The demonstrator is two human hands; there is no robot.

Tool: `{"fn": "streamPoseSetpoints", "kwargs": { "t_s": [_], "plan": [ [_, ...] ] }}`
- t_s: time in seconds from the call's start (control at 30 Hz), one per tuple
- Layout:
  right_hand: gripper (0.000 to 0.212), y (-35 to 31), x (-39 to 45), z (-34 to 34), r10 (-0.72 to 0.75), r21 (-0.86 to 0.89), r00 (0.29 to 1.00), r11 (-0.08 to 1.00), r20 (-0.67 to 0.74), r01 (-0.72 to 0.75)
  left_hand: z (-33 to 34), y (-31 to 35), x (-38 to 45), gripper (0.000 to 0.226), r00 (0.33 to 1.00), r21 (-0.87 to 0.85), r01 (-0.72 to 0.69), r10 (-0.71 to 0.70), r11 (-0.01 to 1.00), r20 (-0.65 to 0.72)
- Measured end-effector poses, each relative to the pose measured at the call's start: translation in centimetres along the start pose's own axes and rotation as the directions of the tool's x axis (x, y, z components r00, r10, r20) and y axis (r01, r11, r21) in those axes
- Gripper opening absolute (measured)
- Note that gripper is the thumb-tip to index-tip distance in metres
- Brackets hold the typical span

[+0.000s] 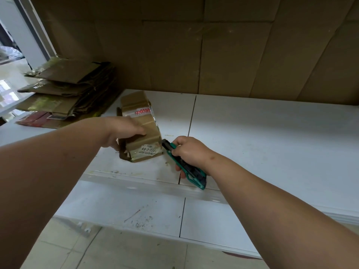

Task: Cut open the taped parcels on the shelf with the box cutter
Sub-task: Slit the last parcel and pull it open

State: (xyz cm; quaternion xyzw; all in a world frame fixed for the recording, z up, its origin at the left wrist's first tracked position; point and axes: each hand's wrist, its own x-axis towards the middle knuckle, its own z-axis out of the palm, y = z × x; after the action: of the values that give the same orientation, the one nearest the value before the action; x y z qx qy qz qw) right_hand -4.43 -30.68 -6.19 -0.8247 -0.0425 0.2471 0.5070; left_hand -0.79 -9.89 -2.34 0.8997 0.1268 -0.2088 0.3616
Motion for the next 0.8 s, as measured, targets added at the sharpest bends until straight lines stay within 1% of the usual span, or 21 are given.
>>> {"fn": "streamPoseSetpoints", "kwargs": {
  "t_s": [0.07,0.1,0.17,0.2,0.27,0.33,0.37,0.4,0.47,0.53,0.57,0.67,0.73,0.8],
  "plan": [
    [0.017,0.6,0.3,-0.4,0.003,0.036,0.998,0.999,-0.061,-0.001,-0.5,-0.1,-0.2,0.042,0.998,-0.051,-0.013,0.017,0.999,0.065],
    [0.018,0.9,0.5,-0.7,0.007,0.063,0.996,0.998,-0.092,-0.002,-0.5,-0.1,-0.3,0.046,0.995,-0.071,-0.024,0.031,0.997,0.092],
    [0.017,1.4,0.6,-1.0,0.01,0.097,0.991,0.995,-0.13,0.003,-0.3,0.0,-0.4,0.06,0.992,-0.024,-0.037,0.04,0.999,0.116],
    [0.017,1.6,0.7,-1.0,0.006,0.102,0.991,0.995,-0.137,0.008,-0.1,-0.1,-0.3,0.07,0.994,0.024,-0.046,0.044,0.999,0.102],
    [0.015,1.8,0.8,-0.9,-0.001,0.107,0.989,0.994,-0.147,0.016,0.4,-0.2,0.1,0.087,0.997,0.111,-0.074,0.071,0.991,0.024],
    [0.014,2.0,0.9,-1.1,-0.002,0.11,0.986,0.994,-0.165,0.021,0.7,-0.5,0.5,0.094,0.989,0.183,-0.121,0.134,0.976,-0.064],
    [0.014,2.1,1.0,-1.4,-0.001,0.11,0.983,0.994,-0.184,0.022,0.8,-0.7,0.6,0.095,0.982,0.203,-0.151,0.17,0.967,-0.082],
    [0.014,2.2,1.1,-1.7,0.003,0.108,0.976,0.994,-0.216,0.02,0.8,-0.9,0.7,0.093,0.977,0.212,-0.185,0.203,0.96,-0.07],
    [0.015,2.5,1.4,-2.5,0.023,0.076,0.954,0.997,-0.3,0.0,0.7,-1.0,0.7,0.087,0.968,0.229,-0.247,0.248,0.942,0.026],
    [0.022,3.0,1.8,-3.3,0.007,-0.054,0.937,0.998,-0.349,-0.028,0.5,-0.8,0.5,0.077,0.957,0.27,-0.286,0.259,0.92,0.13],
    [0.028,3.2,1.9,-3.5,-0.016,-0.14,0.938,0.99,-0.345,-0.035,0.4,-0.5,0.3,0.072,0.953,0.277,-0.297,0.264,0.914,0.15],
    [0.045,3.8,2.3,-4.0,-0.062,-0.36,0.951,0.931,-0.302,-0.054,0.1,0.4,0.5,0.06,0.946,0.305,-0.324,0.31,0.895,0.094],
    [0.049,4.1,2.6,-3.9,-0.073,-0.414,0.954,0.909,-0.291,-0.057,0.2,0.9,0.7,0.054,0.944,0.29,-0.324,0.327,0.901,0.042],
    [0.045,4.2,2.8,-3.5,-0.089,-0.413,0.951,0.91,-0.295,-0.043,0.3,1.2,1.0,0.041,0.944,0.245,-0.325,0.328,0.913,0.031]
  ]
}}
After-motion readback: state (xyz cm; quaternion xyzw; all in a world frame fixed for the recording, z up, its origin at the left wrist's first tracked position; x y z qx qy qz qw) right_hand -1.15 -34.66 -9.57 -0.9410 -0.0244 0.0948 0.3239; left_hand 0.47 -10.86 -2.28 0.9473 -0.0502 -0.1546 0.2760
